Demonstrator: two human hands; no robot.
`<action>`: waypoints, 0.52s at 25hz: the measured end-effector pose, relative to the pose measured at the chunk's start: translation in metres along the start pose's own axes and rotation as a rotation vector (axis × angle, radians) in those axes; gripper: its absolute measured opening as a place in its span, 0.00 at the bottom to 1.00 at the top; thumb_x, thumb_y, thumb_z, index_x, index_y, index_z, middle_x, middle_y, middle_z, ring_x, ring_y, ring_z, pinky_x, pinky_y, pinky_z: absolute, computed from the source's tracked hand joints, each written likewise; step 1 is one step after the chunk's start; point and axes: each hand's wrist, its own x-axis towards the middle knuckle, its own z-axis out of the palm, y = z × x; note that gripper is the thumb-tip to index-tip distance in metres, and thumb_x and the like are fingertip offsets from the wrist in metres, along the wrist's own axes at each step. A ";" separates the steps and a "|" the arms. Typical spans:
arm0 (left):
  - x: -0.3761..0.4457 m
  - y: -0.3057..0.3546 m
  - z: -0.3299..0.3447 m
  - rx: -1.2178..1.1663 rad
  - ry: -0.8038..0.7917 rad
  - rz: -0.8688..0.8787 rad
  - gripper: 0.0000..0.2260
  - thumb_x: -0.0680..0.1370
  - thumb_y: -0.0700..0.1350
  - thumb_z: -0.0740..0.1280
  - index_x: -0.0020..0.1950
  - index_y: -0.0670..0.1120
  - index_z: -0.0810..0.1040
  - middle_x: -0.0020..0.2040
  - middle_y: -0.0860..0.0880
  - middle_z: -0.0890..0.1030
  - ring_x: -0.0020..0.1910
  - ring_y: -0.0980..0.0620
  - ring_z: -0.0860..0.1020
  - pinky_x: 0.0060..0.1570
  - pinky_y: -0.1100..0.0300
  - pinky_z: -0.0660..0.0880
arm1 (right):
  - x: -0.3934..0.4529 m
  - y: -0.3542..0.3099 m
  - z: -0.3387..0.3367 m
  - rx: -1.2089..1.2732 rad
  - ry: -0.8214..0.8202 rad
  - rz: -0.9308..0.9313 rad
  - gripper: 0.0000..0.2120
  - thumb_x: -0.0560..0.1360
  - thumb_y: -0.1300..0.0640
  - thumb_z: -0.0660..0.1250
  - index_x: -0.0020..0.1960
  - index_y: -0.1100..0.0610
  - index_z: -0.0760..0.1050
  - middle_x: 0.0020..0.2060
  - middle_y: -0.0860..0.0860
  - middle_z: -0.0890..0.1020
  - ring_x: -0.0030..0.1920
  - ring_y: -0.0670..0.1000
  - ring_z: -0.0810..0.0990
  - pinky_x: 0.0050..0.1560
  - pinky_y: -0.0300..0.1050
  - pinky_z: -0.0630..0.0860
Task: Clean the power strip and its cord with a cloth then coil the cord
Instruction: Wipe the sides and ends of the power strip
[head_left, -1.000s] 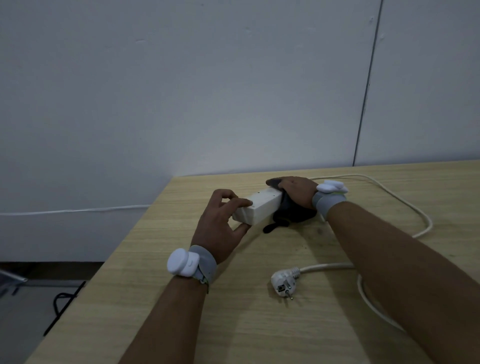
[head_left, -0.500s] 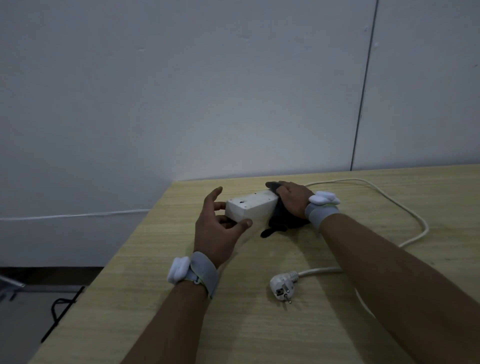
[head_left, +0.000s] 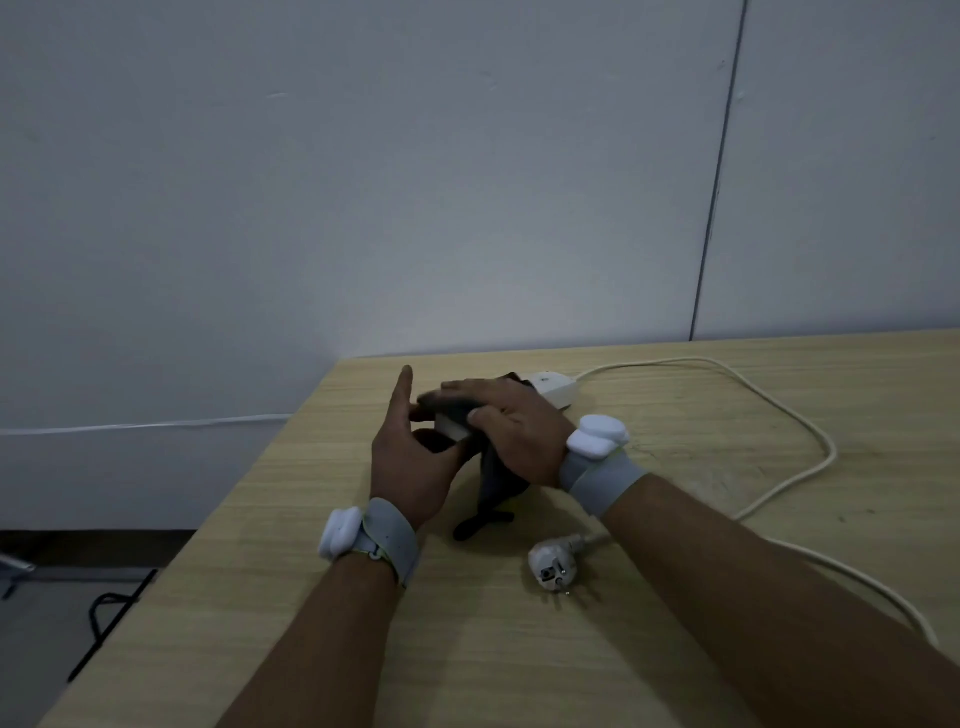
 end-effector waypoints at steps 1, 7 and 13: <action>0.001 -0.001 -0.001 0.031 0.003 -0.012 0.44 0.69 0.39 0.76 0.78 0.52 0.55 0.54 0.56 0.76 0.42 0.63 0.79 0.39 0.76 0.73 | 0.000 -0.006 0.007 -0.037 -0.023 -0.075 0.21 0.73 0.55 0.54 0.60 0.54 0.80 0.66 0.51 0.75 0.69 0.51 0.69 0.70 0.45 0.60; 0.002 0.000 0.000 0.033 0.029 -0.025 0.44 0.68 0.41 0.78 0.78 0.53 0.58 0.53 0.53 0.77 0.43 0.64 0.78 0.45 0.70 0.74 | -0.001 0.003 0.013 0.201 0.058 -0.081 0.20 0.75 0.58 0.54 0.60 0.58 0.79 0.63 0.52 0.78 0.67 0.51 0.70 0.69 0.42 0.61; 0.001 -0.002 0.002 -0.027 0.038 -0.010 0.43 0.66 0.42 0.79 0.76 0.52 0.61 0.52 0.53 0.77 0.41 0.55 0.83 0.43 0.60 0.80 | 0.026 0.065 -0.011 -0.216 -0.078 0.258 0.16 0.82 0.61 0.53 0.65 0.64 0.72 0.66 0.62 0.73 0.66 0.60 0.70 0.66 0.45 0.60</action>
